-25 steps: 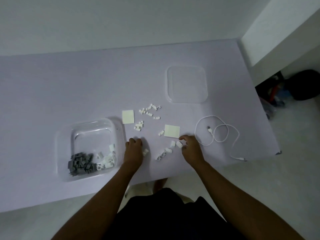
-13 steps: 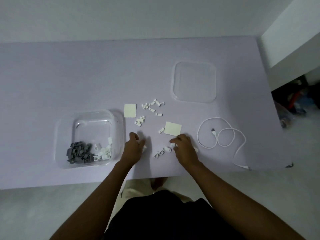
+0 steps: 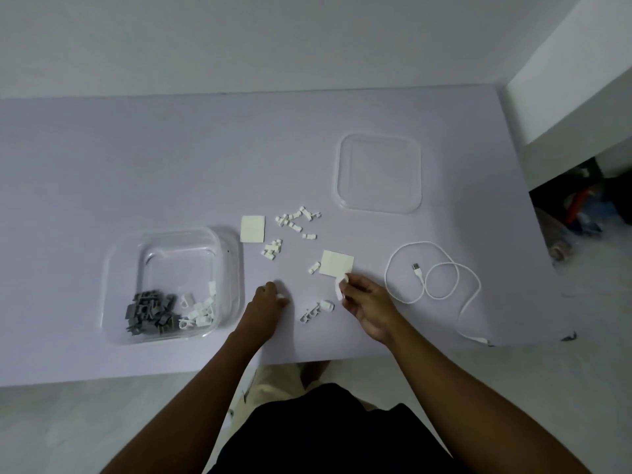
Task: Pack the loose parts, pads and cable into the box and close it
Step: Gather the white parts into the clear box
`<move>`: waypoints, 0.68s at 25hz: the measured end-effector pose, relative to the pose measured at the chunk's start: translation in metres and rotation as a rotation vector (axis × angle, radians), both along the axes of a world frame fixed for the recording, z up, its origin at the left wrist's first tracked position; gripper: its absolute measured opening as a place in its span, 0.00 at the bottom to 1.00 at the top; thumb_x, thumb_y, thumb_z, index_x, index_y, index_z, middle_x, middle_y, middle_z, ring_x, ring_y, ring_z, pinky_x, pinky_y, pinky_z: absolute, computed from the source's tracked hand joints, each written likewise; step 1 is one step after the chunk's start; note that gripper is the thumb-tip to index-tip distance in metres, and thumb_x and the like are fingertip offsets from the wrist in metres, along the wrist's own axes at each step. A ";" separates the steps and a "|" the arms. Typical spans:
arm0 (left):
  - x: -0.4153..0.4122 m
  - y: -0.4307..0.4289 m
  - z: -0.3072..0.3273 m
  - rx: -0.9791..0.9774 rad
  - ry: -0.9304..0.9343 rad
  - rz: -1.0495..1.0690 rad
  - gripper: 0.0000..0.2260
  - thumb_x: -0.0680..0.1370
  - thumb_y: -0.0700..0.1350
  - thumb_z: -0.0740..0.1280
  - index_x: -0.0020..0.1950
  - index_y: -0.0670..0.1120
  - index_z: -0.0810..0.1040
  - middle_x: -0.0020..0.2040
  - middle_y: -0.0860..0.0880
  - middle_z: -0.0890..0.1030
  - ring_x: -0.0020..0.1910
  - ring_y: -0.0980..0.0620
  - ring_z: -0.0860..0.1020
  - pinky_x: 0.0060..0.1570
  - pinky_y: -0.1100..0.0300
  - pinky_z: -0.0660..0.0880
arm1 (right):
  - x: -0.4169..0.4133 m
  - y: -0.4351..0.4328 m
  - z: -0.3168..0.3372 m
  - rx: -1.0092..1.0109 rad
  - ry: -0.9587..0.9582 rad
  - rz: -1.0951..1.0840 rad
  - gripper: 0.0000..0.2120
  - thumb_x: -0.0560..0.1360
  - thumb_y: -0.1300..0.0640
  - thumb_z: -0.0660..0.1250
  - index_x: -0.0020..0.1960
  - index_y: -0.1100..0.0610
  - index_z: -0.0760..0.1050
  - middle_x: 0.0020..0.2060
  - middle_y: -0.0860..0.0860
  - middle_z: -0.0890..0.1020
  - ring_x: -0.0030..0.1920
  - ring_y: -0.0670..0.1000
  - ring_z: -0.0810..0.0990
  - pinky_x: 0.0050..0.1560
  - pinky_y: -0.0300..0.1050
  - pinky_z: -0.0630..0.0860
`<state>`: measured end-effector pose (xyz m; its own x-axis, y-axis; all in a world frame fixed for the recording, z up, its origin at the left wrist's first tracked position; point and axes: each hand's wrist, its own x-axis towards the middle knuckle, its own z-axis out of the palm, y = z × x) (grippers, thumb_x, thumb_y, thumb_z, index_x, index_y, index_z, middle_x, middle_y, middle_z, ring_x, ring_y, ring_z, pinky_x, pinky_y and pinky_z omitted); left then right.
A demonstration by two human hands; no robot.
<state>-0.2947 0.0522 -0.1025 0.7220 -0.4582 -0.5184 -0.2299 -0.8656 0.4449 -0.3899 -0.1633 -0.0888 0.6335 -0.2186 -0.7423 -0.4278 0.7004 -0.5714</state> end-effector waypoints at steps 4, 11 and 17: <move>0.006 0.000 0.003 -0.032 0.081 0.095 0.12 0.83 0.45 0.57 0.61 0.37 0.69 0.54 0.42 0.74 0.51 0.44 0.74 0.47 0.57 0.68 | 0.010 -0.004 0.022 0.354 -0.115 -0.070 0.07 0.74 0.65 0.68 0.51 0.59 0.79 0.41 0.54 0.81 0.40 0.49 0.79 0.33 0.37 0.77; 0.019 -0.014 0.024 -0.418 0.514 0.642 0.09 0.77 0.37 0.59 0.37 0.39 0.72 0.38 0.40 0.76 0.36 0.43 0.79 0.31 0.57 0.76 | 0.021 -0.006 0.033 0.478 -0.248 0.029 0.12 0.69 0.59 0.53 0.46 0.56 0.73 0.36 0.52 0.71 0.33 0.49 0.62 0.31 0.42 0.54; 0.021 -0.013 0.026 -0.402 0.609 0.634 0.10 0.76 0.31 0.59 0.38 0.43 0.70 0.34 0.43 0.74 0.27 0.49 0.67 0.24 0.62 0.63 | 0.017 -0.010 0.021 -0.045 0.124 -0.106 0.18 0.77 0.48 0.67 0.33 0.56 0.70 0.32 0.53 0.76 0.28 0.50 0.72 0.26 0.40 0.62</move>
